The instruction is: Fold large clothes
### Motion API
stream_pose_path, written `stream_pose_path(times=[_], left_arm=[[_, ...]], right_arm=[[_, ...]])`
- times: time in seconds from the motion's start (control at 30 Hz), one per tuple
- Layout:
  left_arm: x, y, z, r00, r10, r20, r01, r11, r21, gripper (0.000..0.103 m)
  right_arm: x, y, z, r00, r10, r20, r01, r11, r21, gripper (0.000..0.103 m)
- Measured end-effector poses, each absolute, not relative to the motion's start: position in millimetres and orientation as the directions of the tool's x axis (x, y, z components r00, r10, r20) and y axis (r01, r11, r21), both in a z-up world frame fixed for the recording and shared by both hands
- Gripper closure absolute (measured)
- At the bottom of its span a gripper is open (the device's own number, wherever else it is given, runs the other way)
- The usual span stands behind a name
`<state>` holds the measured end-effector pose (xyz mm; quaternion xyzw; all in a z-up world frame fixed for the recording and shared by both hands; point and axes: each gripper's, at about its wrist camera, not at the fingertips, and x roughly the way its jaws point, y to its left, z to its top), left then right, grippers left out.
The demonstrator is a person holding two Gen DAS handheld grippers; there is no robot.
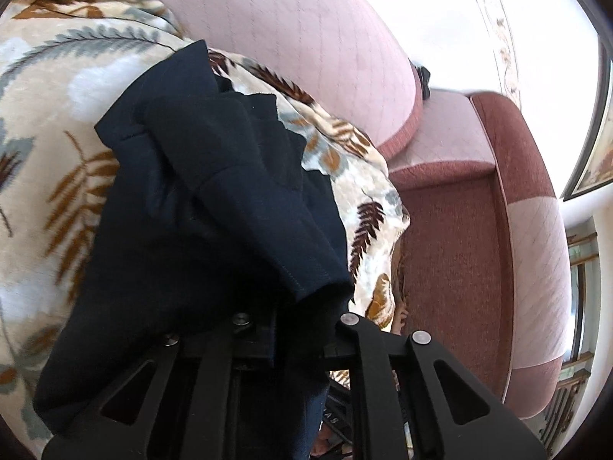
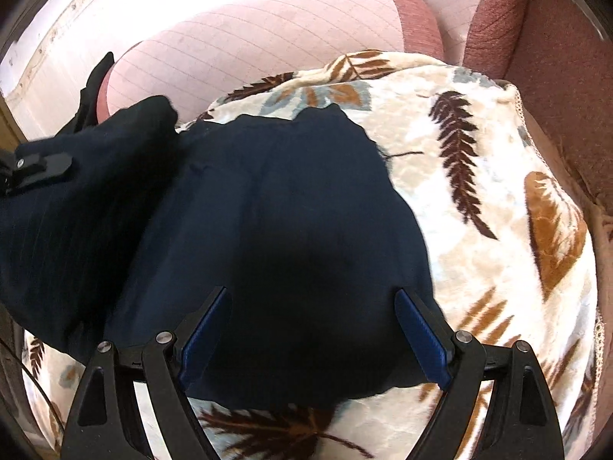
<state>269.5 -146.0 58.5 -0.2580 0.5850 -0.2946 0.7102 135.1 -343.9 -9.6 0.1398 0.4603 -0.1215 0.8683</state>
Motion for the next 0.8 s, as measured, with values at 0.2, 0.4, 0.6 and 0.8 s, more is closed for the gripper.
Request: stream_pose_path(times=[0.2, 0.4, 0.6, 0.8], left_arm=[[268, -185, 42, 0.098, -0.699, -0.708, 0.117, 0.715, -0.689, 0.092], [263, -226, -2, 0.005, -0.641, -0.767, 0.119, 0.762, -0.636, 0.092], [260, -234, -25, -0.036, -0.590, -0.806, 0.107, 0.800, -0.590, 0.092], [246, -223, 11, -0.061, -0.599, -0.799, 0.186, 0.779, -0.598, 0.072]], right_arm=[[120, -363, -11, 0.547, -0.073, -0.834, 0.368, 0.916, 0.161, 0.014], [108, -386, -17, 0.524, -0.102, -0.846, 0.419, 0.895, 0.152, 0.014], [95, -398, -14, 0.537, -0.101, -0.837, 0.454, 0.872, 0.186, 0.014], [91, -399, -5, 0.566, -0.104, -0.818, 0.456, 0.866, 0.205, 0.014]])
